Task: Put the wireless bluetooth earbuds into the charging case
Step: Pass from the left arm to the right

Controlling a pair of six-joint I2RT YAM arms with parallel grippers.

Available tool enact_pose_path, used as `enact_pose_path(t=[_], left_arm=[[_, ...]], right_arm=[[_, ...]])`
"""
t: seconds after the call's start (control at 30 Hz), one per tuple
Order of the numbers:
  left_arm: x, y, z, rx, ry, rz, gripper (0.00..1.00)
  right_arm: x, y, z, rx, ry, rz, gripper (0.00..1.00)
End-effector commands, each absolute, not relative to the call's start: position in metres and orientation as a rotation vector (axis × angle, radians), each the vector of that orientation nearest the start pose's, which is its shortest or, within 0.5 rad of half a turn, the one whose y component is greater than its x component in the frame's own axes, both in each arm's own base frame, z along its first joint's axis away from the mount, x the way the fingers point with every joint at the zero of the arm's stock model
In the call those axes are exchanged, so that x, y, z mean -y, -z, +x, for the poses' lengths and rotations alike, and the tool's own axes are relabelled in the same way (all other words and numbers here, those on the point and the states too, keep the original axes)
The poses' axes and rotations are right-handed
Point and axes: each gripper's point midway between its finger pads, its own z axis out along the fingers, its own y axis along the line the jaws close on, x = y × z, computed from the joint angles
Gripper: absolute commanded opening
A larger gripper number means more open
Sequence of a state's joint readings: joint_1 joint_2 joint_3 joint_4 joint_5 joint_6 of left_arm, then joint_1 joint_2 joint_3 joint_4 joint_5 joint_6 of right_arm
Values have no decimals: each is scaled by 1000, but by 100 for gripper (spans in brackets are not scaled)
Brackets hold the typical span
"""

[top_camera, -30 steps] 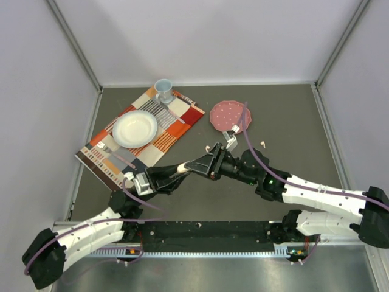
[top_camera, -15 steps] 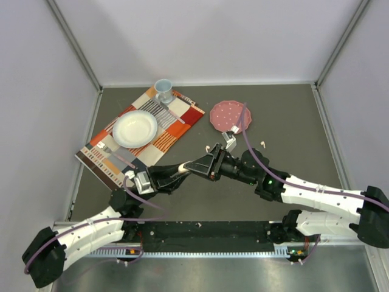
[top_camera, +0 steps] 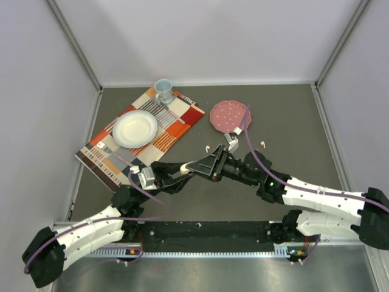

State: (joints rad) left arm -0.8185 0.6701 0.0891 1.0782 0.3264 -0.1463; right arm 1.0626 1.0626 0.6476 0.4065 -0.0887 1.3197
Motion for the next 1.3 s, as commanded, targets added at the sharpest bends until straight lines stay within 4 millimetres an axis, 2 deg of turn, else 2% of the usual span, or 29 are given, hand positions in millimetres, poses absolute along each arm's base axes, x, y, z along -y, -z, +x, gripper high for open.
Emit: enact_pose_path(t=[0.0,0.53,0.87,1.13,1.17,1.27], left_arm=[[247,-283,145,-946,1054,644,48],[240,-295,138,-856,1053,626,50],[243,-289,142,-883,1033,643,48],[244,-291,142,-879,1037,647,35],[245,-292,141,-876,1037,650,29],[247,-291,142,-880,1041,657,22]], right_arm=[[-356,-318,137,-1818,-1899,151,19],[-358,-306,140,-1849,-1883,178,20],[-361,-307,140,-1850,-1899,176,20],[-363,-307,138,-1854,-1909,164,20],[-363,-307,138,-1855,-1909,160,20],[-365,-307,138,-1864,-1903,146,20]])
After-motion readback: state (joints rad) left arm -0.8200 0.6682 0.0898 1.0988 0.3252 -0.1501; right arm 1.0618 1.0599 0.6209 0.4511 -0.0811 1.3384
